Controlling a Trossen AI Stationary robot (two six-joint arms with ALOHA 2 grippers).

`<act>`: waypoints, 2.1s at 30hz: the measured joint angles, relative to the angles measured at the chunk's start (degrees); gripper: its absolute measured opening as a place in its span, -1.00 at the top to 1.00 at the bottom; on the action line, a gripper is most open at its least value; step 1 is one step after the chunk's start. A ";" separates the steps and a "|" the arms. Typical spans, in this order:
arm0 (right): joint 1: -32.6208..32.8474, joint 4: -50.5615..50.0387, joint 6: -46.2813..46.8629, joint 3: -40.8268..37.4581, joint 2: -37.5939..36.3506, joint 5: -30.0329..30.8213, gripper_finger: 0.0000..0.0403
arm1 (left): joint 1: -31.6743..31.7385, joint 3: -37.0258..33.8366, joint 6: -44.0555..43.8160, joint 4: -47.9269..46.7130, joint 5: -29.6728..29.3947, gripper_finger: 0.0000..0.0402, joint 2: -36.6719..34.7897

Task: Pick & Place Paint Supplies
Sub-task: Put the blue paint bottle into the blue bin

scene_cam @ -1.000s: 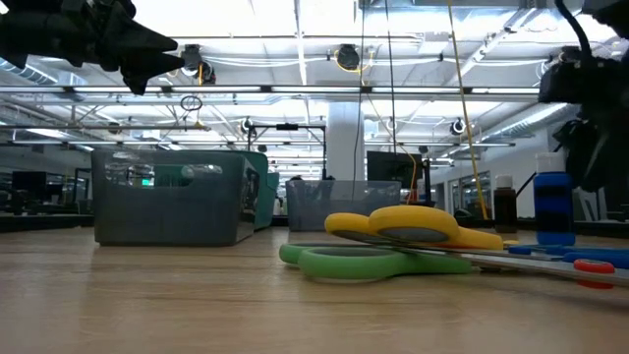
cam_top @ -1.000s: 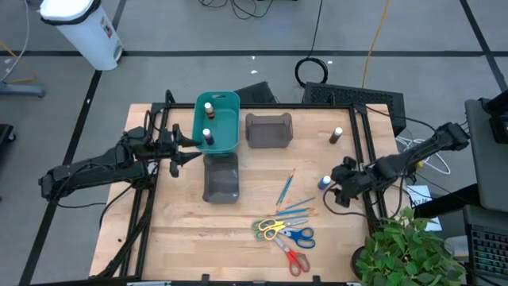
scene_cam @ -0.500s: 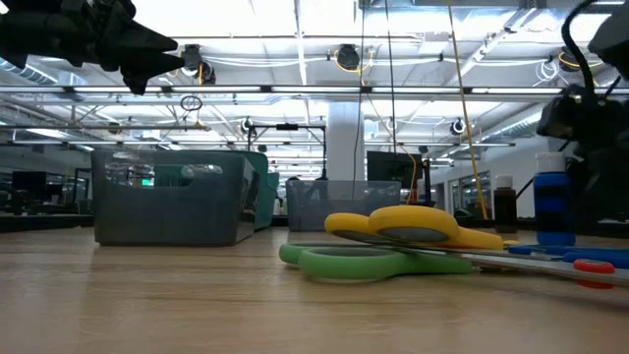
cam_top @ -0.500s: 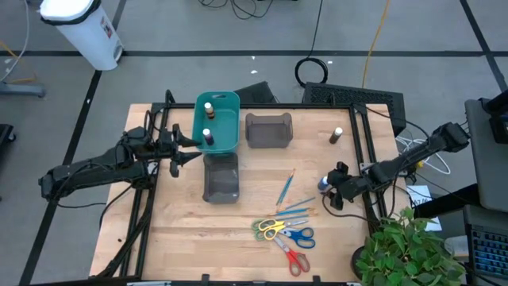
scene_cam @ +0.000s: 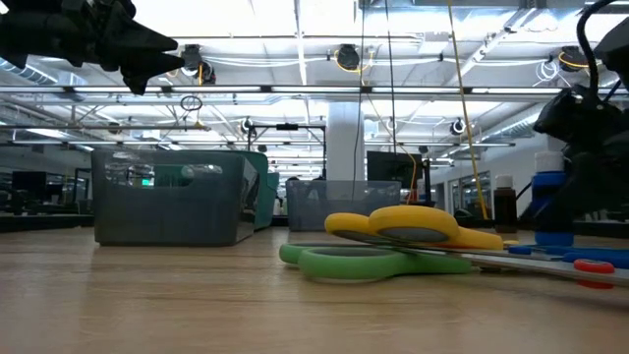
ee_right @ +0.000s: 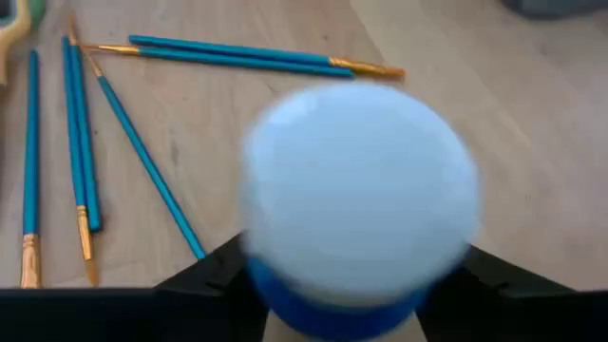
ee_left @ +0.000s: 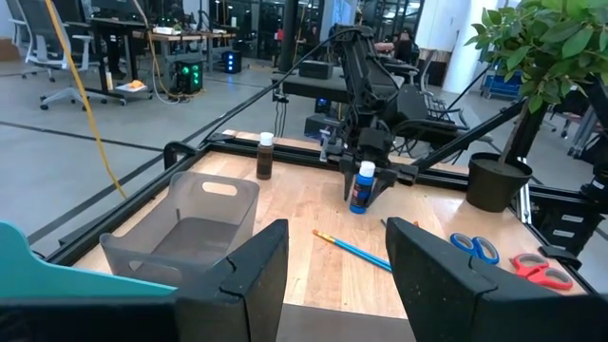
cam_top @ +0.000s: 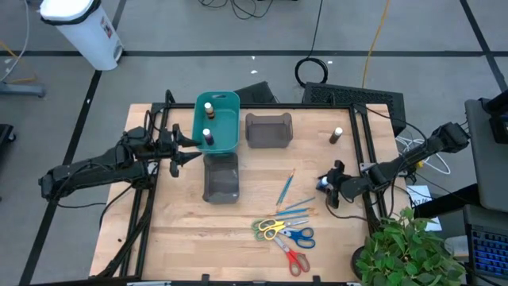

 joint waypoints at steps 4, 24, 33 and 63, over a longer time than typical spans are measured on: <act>0.00 4.29 -4.31 -0.28 0.02 0.21 0.25 | 0.00 0.00 -0.02 0.00 0.00 0.07 0.00; -8.36 43.15 -32.83 6.45 1.32 3.21 0.42 | 0.00 0.02 -4.63 4.13 0.02 0.07 0.00; -14.65 32.42 -32.82 24.46 14.37 -6.56 0.42 | -2.36 0.02 -10.21 10.39 2.62 0.07 5.30; -16.37 23.57 -22.77 48.20 44.22 -24.09 0.42 | -26.53 9.29 -6.24 43.34 -10.07 -0.04 52.60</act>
